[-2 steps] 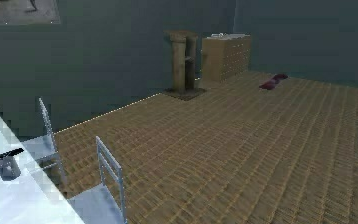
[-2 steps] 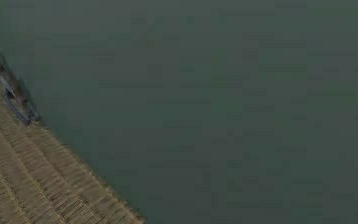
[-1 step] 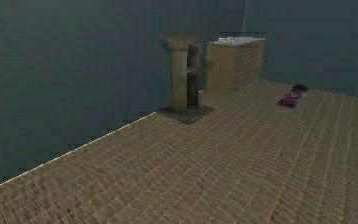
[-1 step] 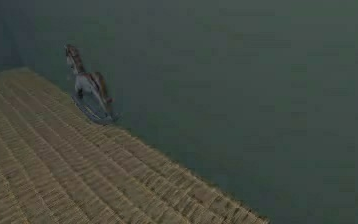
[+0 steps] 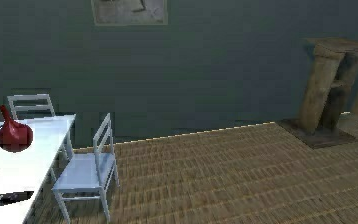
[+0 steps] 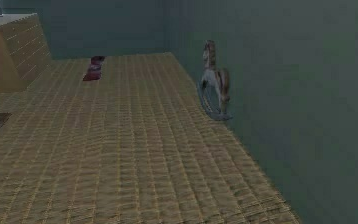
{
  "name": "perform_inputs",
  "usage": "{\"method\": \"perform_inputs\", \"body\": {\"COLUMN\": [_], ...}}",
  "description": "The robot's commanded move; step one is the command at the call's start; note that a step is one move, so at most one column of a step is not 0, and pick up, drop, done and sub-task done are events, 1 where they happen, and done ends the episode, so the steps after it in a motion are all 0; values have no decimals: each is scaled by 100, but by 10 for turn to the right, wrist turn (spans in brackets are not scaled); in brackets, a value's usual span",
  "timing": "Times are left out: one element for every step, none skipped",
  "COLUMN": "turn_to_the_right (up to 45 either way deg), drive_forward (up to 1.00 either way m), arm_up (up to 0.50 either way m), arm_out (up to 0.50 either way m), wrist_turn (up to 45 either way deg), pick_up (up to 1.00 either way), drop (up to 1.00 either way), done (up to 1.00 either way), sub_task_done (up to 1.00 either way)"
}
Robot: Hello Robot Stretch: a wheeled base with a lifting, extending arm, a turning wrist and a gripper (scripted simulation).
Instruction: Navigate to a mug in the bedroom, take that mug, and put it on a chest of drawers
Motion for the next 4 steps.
{"method": "perform_inputs", "body": {"turn_to_the_right": [0, -120, 0, -60], "drive_forward": [35, 0, 30, 0], "arm_up": [0, 0, 0, 0], "arm_out": [0, 0, 0, 0], "wrist_turn": [0, 0, 0, 0], "pick_up": [0, 0, 0, 0], "drop": [0, 0, 0, 0], "done": [0, 0, 0, 0], "sub_task_done": [0, 0, 0, 0]}}
